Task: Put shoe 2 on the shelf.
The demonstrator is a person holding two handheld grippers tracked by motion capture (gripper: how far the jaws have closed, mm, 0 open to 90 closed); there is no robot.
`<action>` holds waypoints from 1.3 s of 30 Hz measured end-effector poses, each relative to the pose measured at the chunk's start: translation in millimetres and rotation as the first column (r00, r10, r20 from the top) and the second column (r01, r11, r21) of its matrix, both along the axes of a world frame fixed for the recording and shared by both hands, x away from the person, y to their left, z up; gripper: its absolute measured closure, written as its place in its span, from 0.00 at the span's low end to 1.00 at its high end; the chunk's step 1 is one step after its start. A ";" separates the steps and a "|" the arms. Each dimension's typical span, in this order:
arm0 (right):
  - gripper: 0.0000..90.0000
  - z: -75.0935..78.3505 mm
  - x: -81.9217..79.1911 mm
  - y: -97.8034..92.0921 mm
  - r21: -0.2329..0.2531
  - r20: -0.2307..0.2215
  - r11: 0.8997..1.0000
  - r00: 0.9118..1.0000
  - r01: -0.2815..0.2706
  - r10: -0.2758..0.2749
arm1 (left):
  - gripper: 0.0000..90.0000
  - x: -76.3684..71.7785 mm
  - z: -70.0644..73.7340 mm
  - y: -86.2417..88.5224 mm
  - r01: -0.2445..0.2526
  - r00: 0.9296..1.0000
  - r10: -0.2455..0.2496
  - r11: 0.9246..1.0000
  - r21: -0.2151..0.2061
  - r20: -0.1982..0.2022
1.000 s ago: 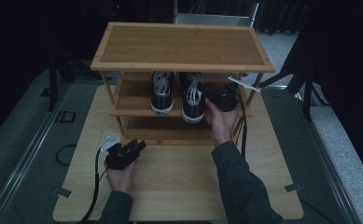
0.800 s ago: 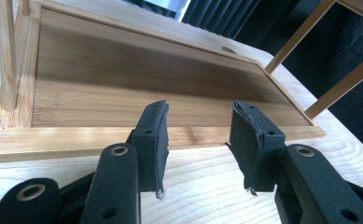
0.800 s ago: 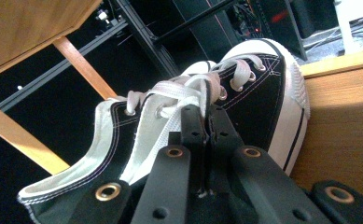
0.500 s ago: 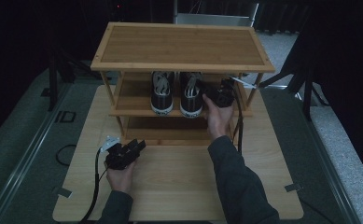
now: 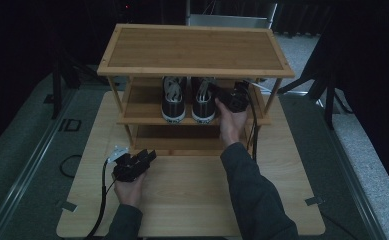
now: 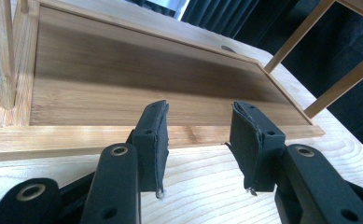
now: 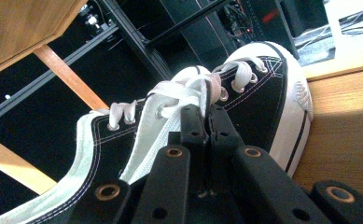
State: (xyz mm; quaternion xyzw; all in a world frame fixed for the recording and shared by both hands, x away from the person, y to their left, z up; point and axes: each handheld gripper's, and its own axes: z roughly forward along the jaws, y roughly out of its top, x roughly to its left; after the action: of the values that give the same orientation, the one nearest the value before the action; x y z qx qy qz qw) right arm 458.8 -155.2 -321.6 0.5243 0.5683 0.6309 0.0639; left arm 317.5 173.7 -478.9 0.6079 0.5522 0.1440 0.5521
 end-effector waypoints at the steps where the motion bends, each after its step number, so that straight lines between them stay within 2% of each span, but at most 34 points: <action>1: 0.97 -0.3 0.1 0.8 0.000 0.002 1.000 1.000 0.001 -0.001 | 0.64 0.1 0.0 0.2 -0.001 1.000 0.001 1.000 0.000 -0.001; 4: 0.97 -0.4 -0.5 2.3 0.005 -0.001 1.000 1.000 0.007 -0.007 | 0.64 0.3 -0.2 0.2 0.000 1.000 0.000 1.000 -0.001 -0.001; 7: 0.97 -2.5 -1.6 3.0 -0.010 0.023 1.000 1.000 0.005 -0.005 | 0.64 0.4 -0.4 0.0 0.001 1.000 -0.001 1.000 0.000 -0.002; 15: 0.97 -2.9 -7.3 8.8 0.015 0.000 0.999 1.000 0.031 -0.031 | 0.63 0.1 -0.2 0.0 0.000 1.000 0.000 1.000 0.003 -0.001; 30: 0.96 -2.3 -12.7 16.2 0.029 -0.009 0.998 0.999 0.052 -0.052 | 0.64 0.3 -0.4 -0.7 0.001 1.000 -0.001 1.000 0.001 -0.003; 39: 0.93 -5.0 -10.3 13.0 0.023 0.007 1.000 1.000 0.021 -0.021 | 0.64 0.1 -0.2 -0.4 0.001 1.000 -0.001 1.000 0.000 -0.003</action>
State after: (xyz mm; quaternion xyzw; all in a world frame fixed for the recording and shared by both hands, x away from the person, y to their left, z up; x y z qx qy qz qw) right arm 448.5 -142.2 -326.5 0.5288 0.5552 0.6384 0.0666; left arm 317.5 173.3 -479.1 0.6083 0.5526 0.1430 0.5515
